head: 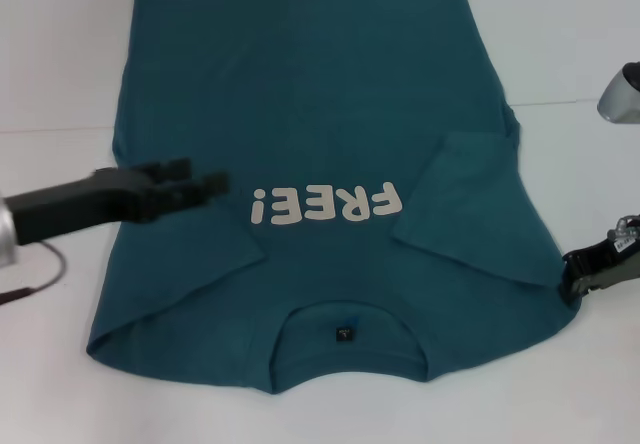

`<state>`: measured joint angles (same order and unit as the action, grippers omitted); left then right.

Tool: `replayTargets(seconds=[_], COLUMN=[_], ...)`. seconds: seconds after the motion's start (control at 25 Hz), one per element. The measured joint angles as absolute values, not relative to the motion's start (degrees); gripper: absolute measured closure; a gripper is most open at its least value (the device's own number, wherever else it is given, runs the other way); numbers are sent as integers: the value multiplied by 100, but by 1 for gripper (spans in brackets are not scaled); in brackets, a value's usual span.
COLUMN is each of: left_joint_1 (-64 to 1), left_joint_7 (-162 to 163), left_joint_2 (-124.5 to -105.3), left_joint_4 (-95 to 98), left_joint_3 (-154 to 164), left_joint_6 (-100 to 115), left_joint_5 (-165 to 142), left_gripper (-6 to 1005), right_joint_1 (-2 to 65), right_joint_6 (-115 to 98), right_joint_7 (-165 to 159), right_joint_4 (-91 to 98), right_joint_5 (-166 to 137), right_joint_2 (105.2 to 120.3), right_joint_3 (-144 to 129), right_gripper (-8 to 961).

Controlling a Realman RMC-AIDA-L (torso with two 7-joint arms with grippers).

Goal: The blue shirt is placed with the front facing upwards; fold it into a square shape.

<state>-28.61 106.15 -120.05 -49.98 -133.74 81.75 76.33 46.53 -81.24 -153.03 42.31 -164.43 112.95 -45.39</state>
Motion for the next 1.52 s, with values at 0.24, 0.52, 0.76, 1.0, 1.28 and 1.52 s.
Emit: replayTargets(seconds=[0.24,0.52,0.76,1.0,1.28,1.52], left_joint_1=[-2771,-2878,-2982,-3176,-3280,-3364], left_joint_7=[12720,13935,14810,15318,15559,15518], left_joint_2=[-11574,-11434,-11392,-11360,-11331,-11255], left_joint_4=[-5445,-5687,-5787,-5740,-5554,-5018], left_joint_3=[-13429,-13857,-13903,-13874,-13895,-13863], left_joint_6=[8336,8892,9246,9498,9558,9249], left_joint_5=[6721,5776,5294,4648,4268,4133], left_gripper=[153,154,154,154,155,155], right_joint_1=[4656,4657,4664,4667,4669,4676], right_joint_6=[-8289,-8403,-8431,-8487,-8506,-8494], right_joint_7=[-15204,-15126,-15094,-15009,-14957,-14884], right_joint_4=[4554,4604,4606,4614,4614,4615], right_joint_5=[-16359,-16223,-16215,-16210,-16206,-16201], right_joint_2=[11333,11339,11348,11348,11354,11370], right_joint_3=[-4542,-4585,-4588,-4582,-4598,-4597], right_gripper=[916,914,915,916,914,915])
